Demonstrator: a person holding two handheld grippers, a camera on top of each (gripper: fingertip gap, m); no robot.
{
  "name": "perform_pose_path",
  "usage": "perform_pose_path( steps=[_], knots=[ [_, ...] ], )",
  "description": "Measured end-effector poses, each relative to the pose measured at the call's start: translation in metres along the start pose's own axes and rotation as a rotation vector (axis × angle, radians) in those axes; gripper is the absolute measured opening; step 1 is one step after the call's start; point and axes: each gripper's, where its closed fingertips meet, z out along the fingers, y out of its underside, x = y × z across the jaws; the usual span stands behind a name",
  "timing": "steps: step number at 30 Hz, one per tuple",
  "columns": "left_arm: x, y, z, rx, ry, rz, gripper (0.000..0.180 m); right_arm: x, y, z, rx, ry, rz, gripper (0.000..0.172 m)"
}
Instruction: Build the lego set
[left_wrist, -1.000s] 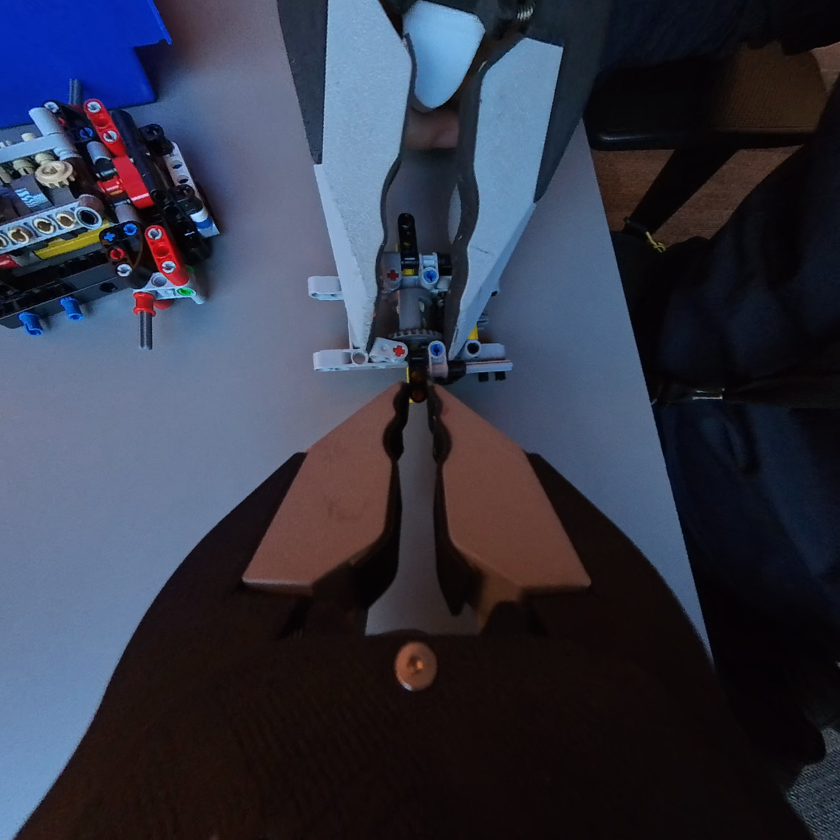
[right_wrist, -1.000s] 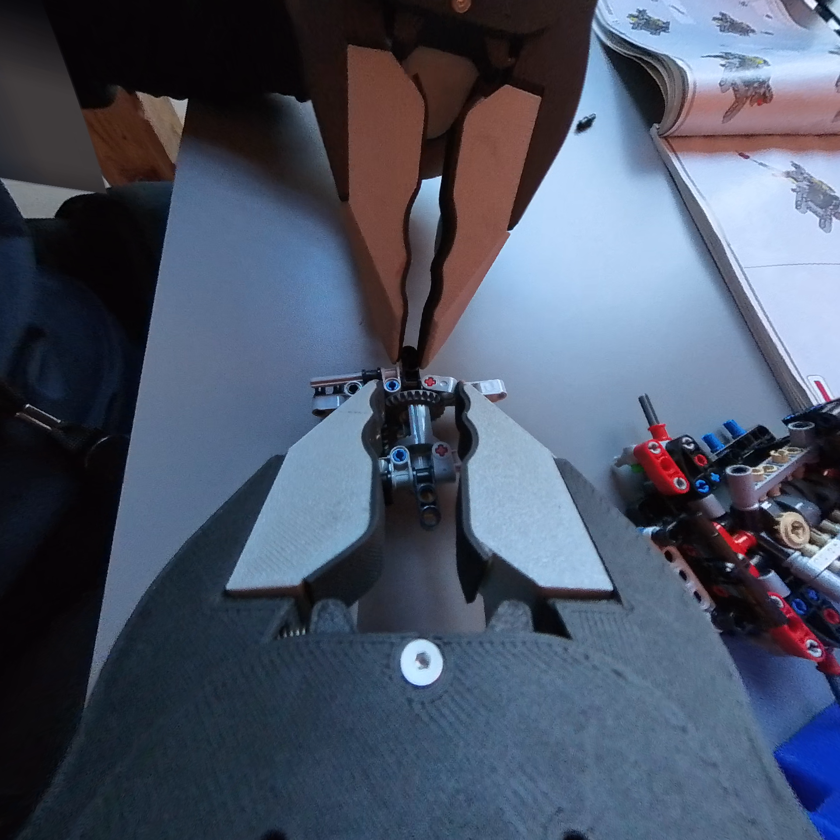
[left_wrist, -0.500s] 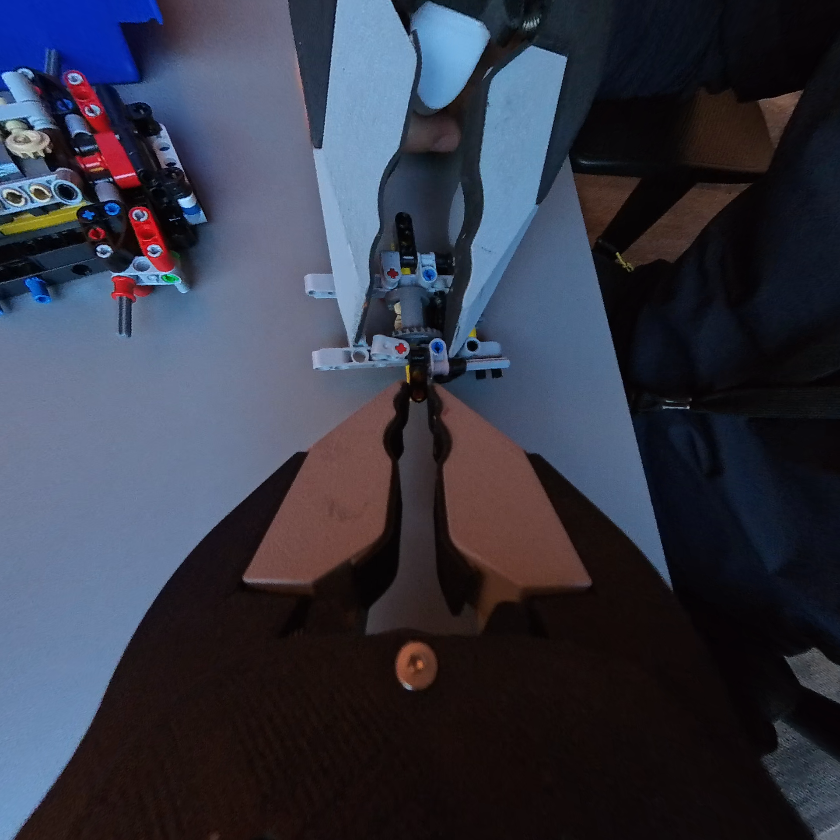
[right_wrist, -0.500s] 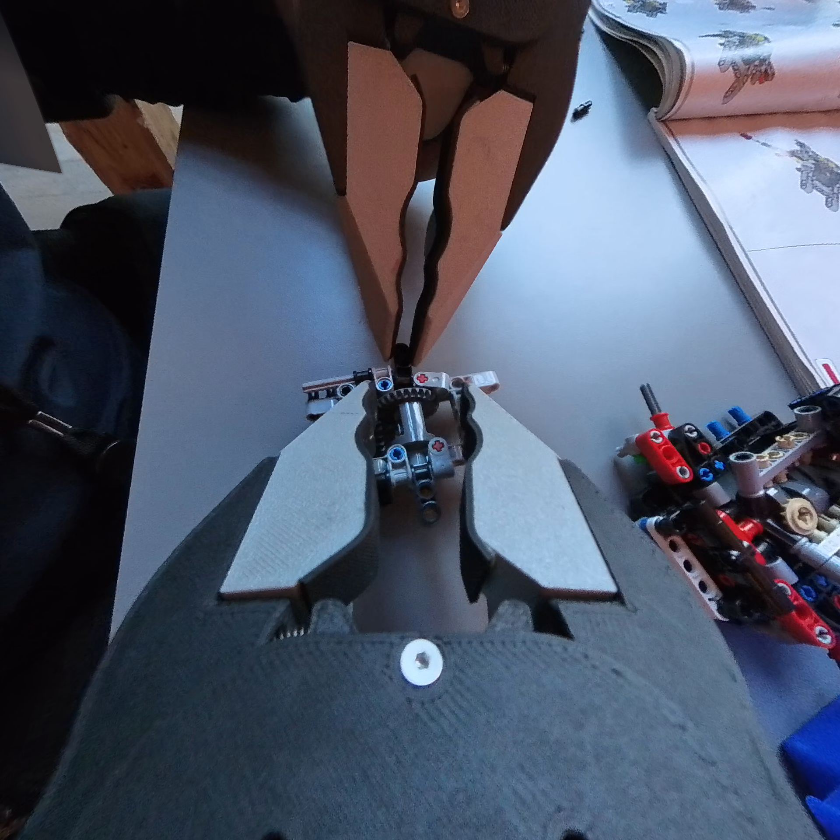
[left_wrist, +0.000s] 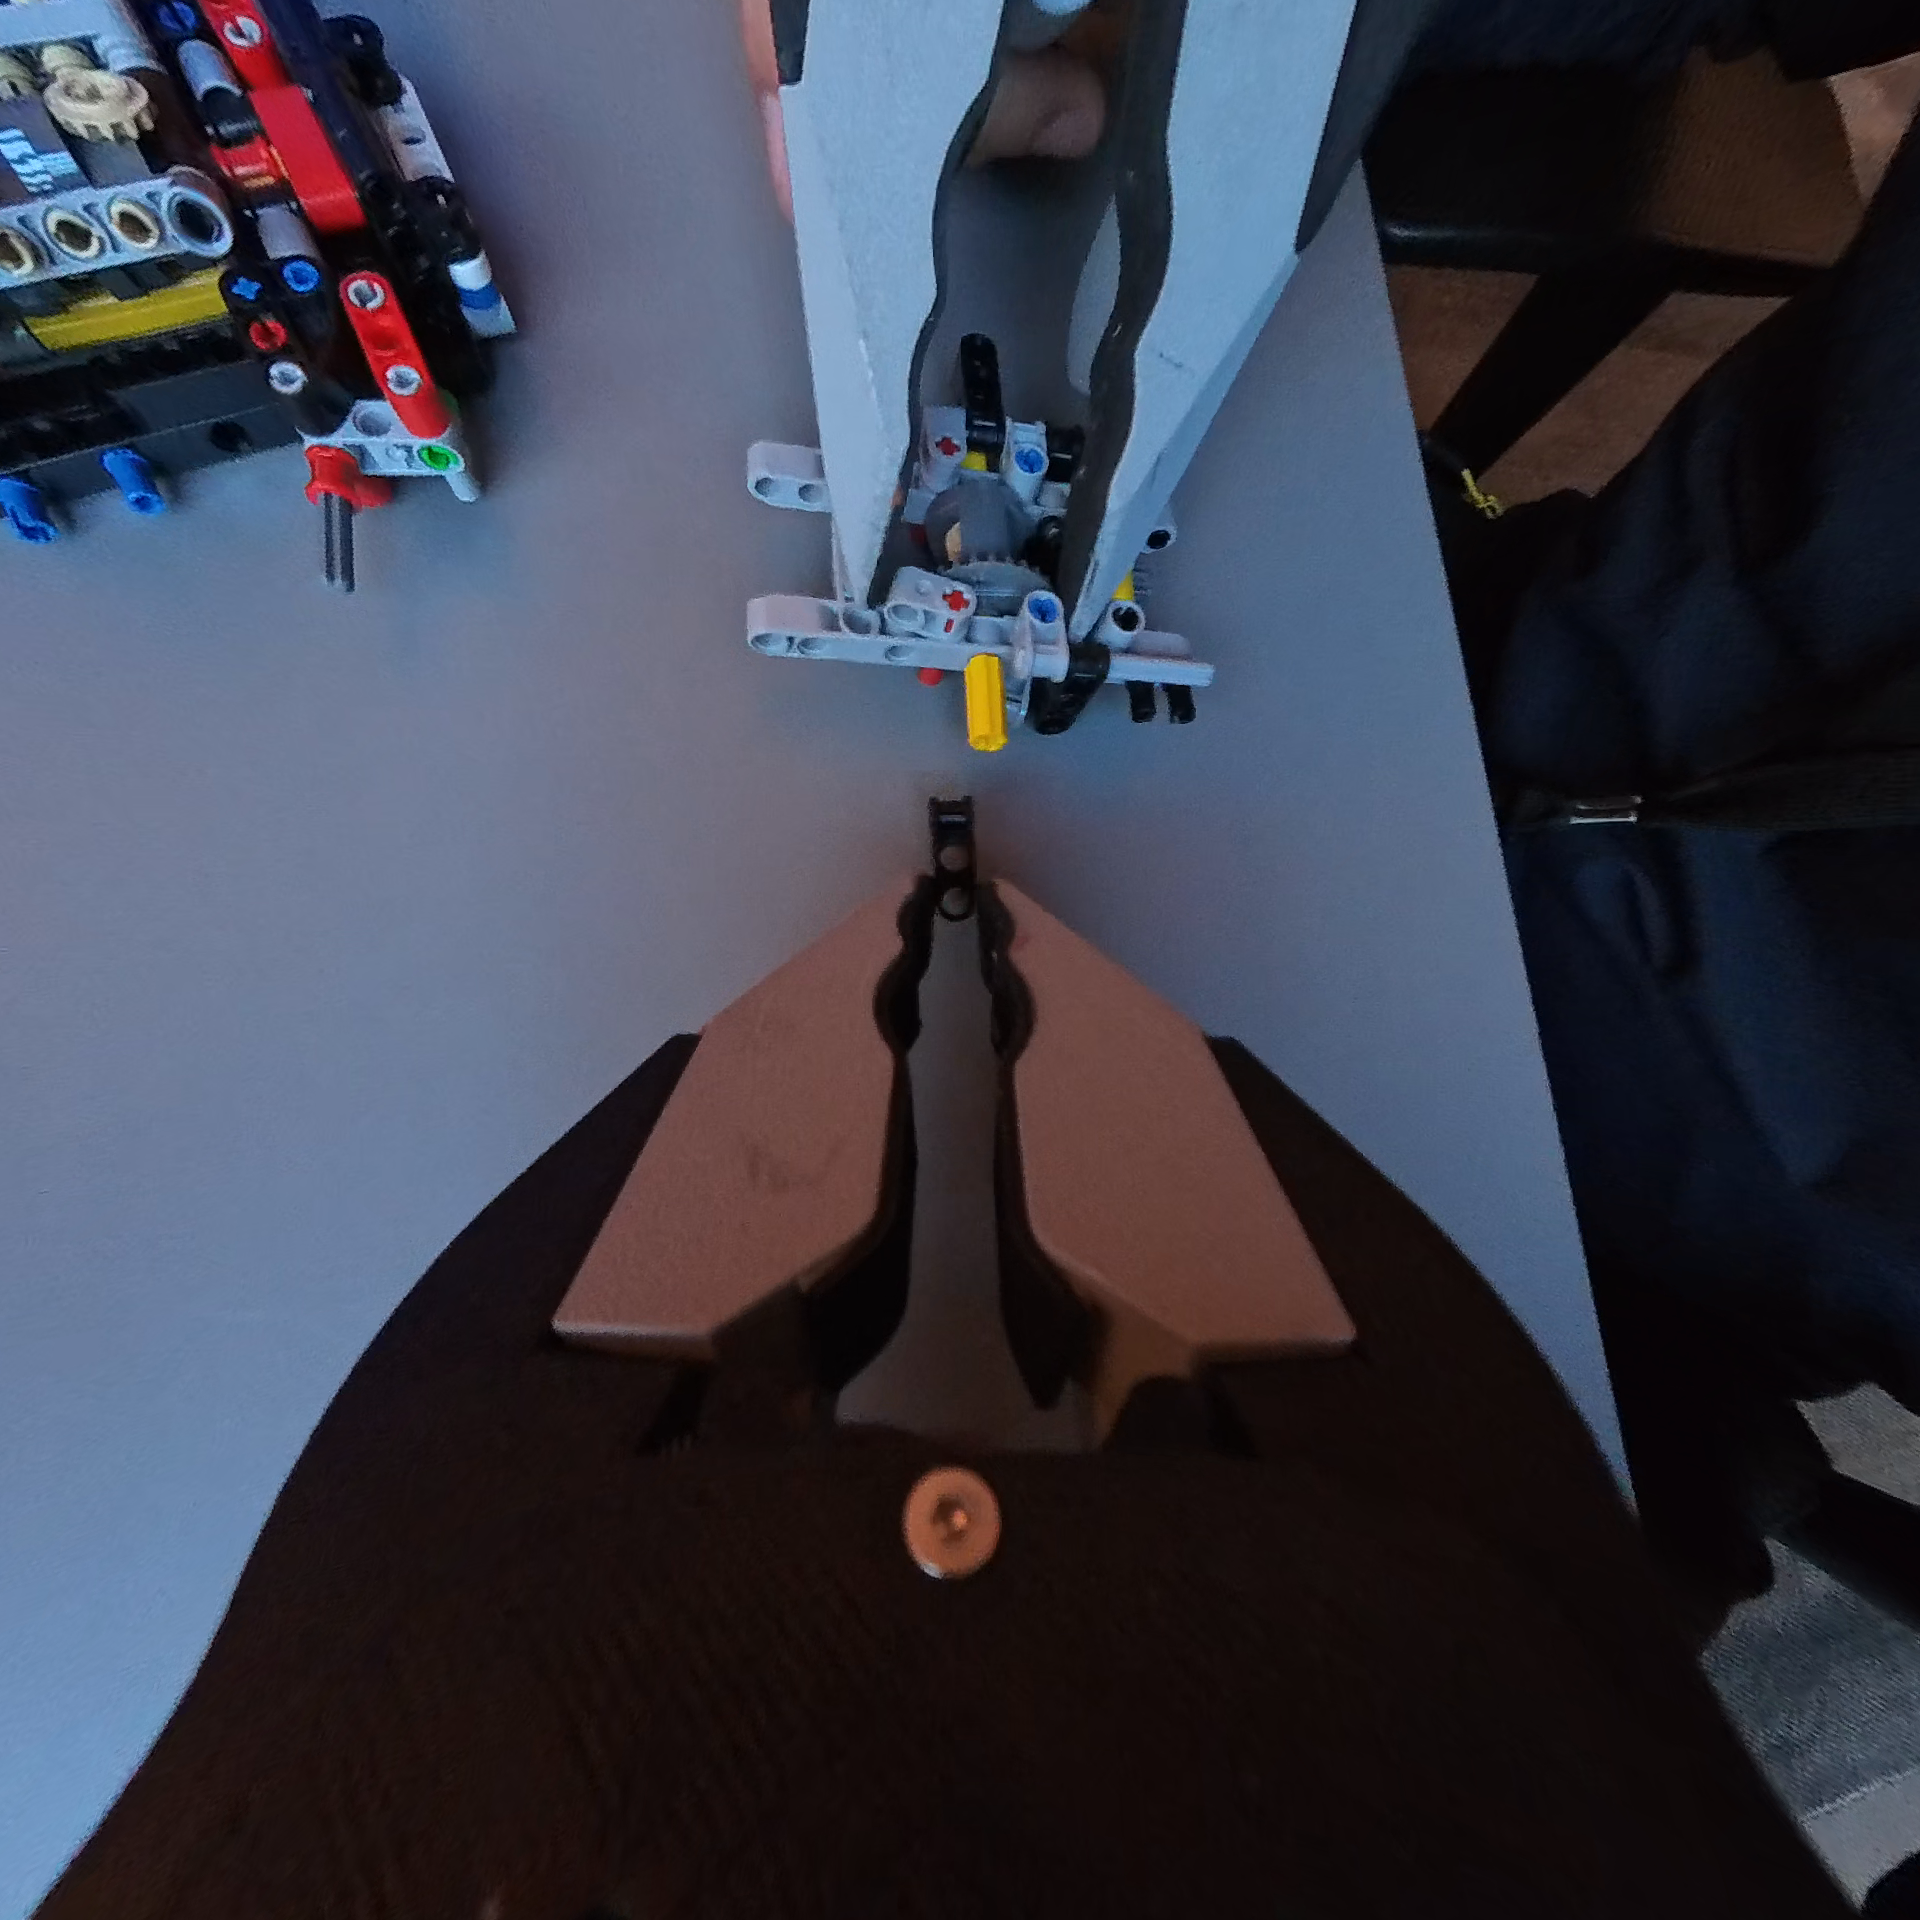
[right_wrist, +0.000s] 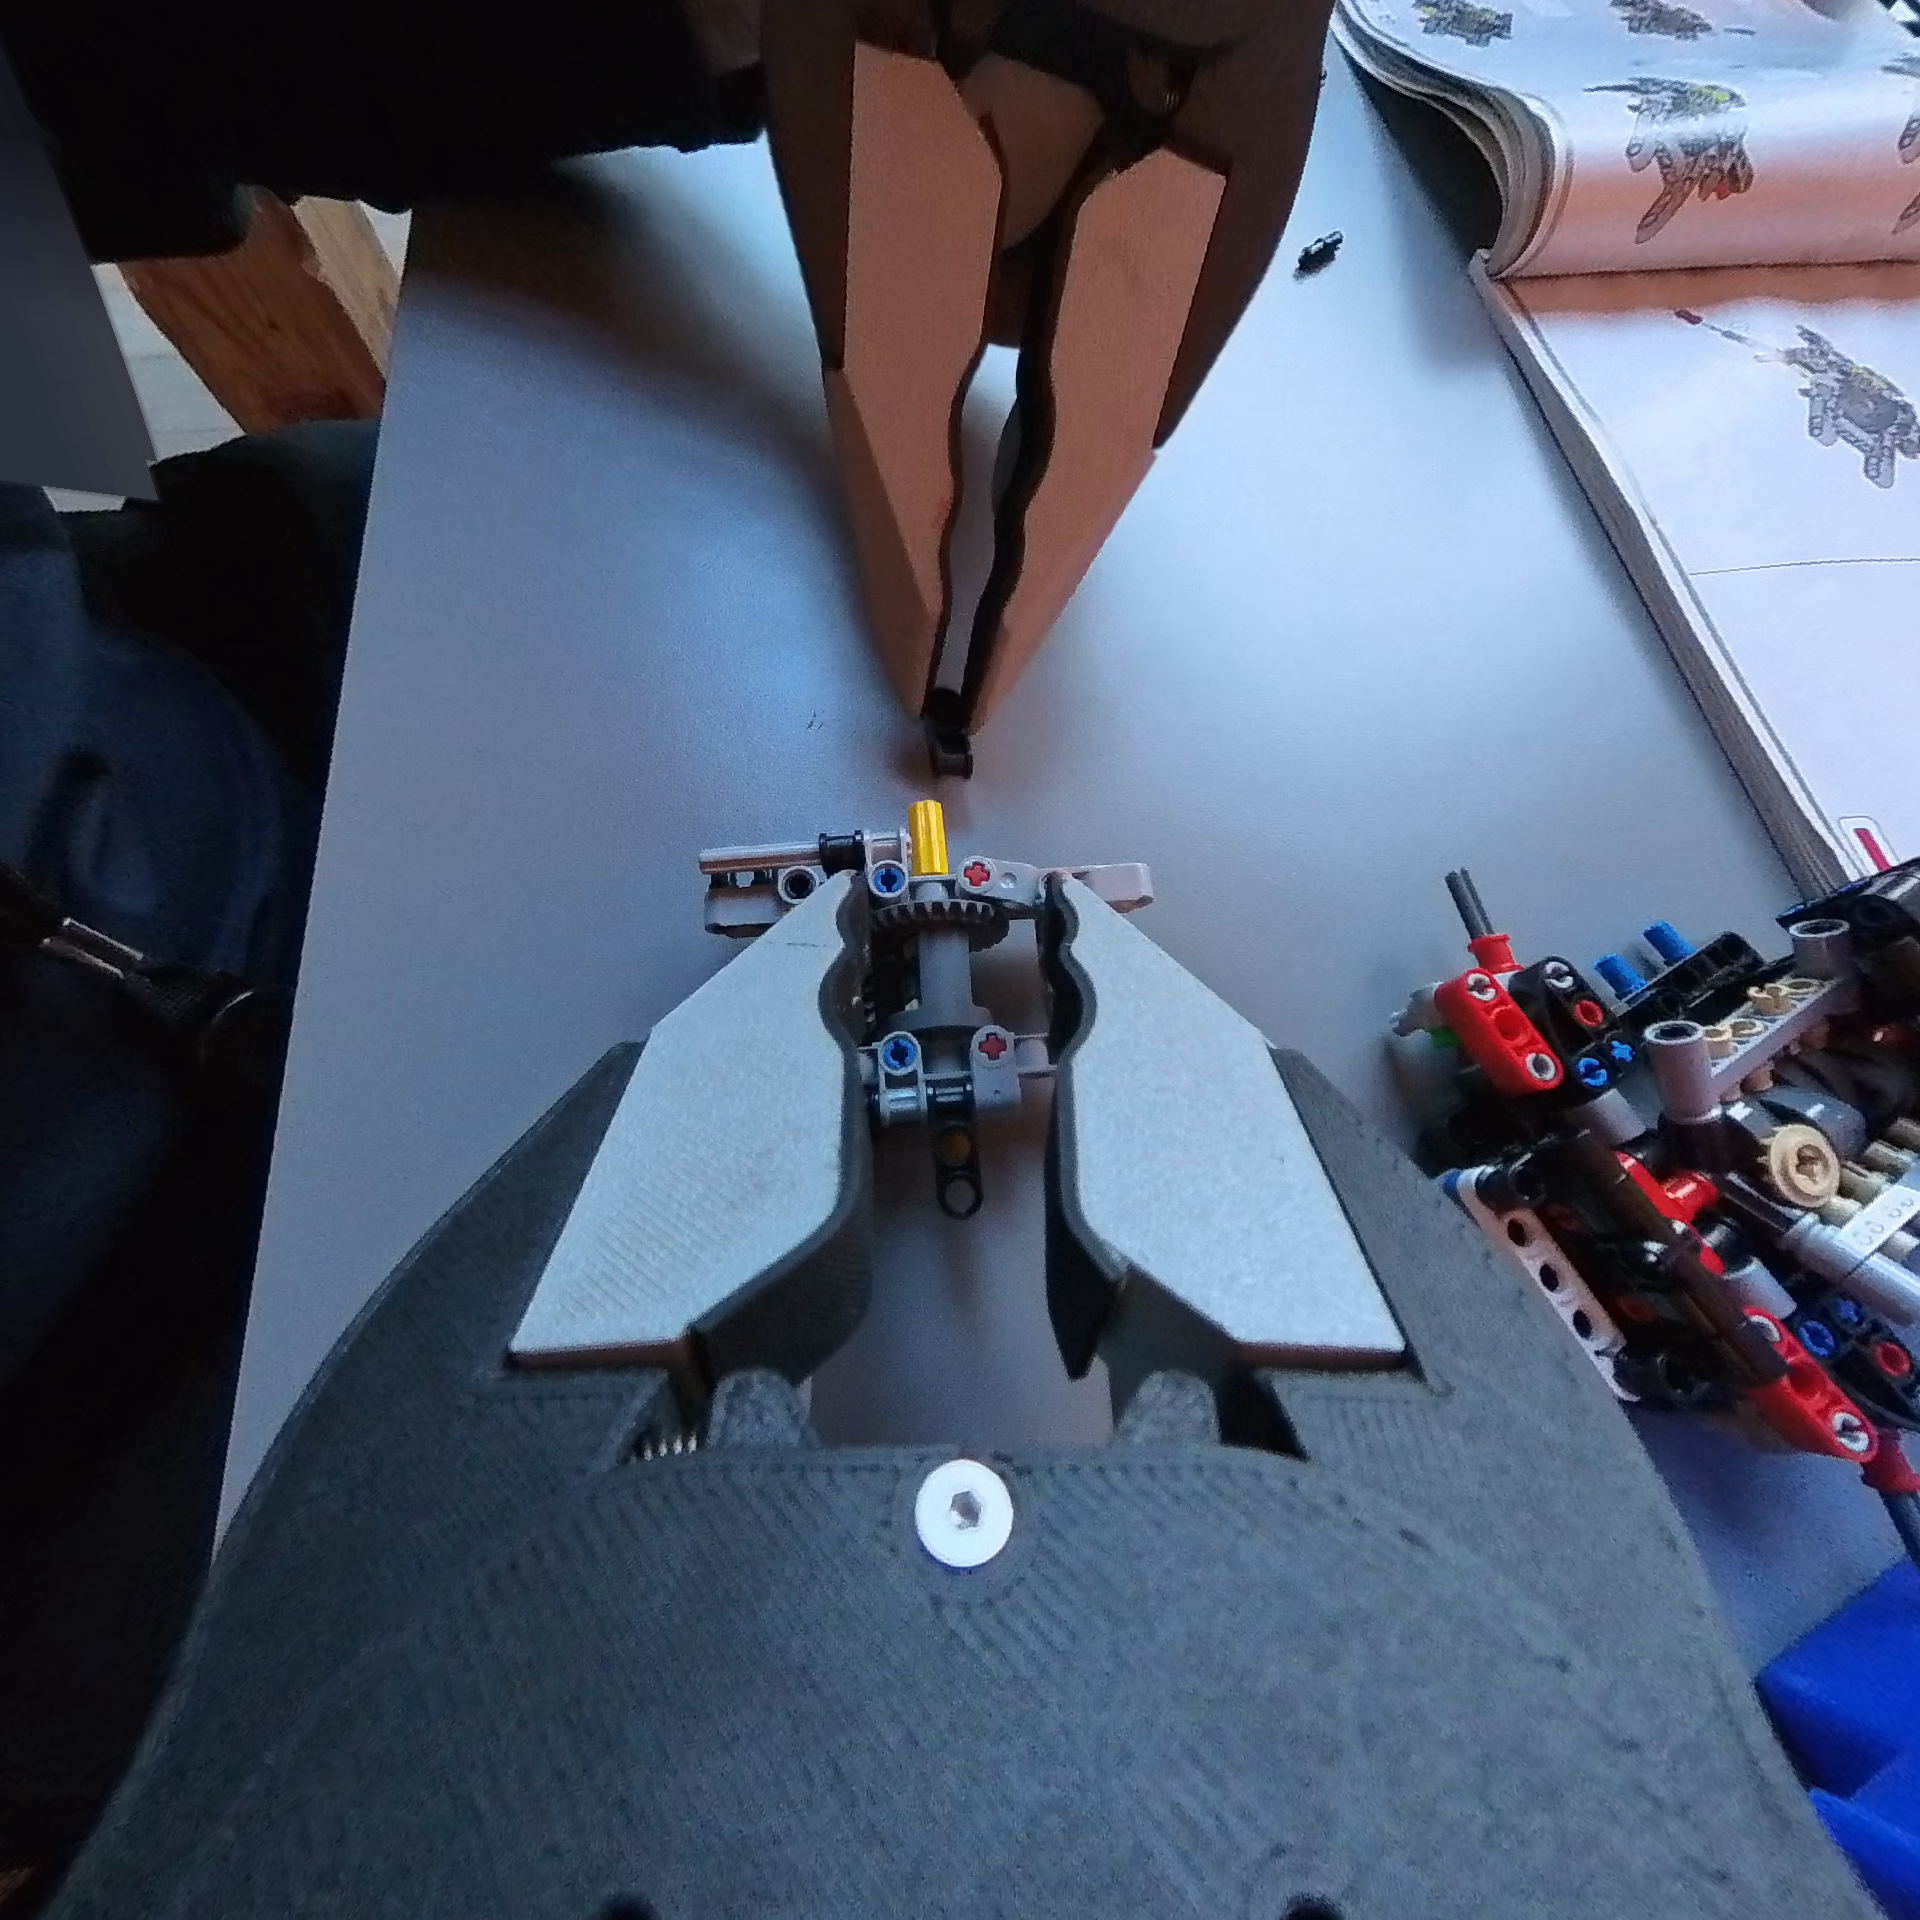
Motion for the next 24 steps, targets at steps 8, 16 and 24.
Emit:
perform_pose_path(
  steps=[8,16,24],
  knots=[
    [0.0,0.002,0.001,-0.022,0.0,-0.017,0.021,0.0,0.0,0.0,0.0,0.01,-0.012,0.031],
    [0.006,-0.023,0.006,0.022,-0.052,0.038,0.011,-0.001,-0.002,-0.003,0.02,-0.007,0.008,0.038],
    [0.01,-0.024,0.021,-0.027,-0.087,0.091,0.005,-0.003,-0.002,-0.006,0.031,-0.025,0.027,0.033]
  ],
)
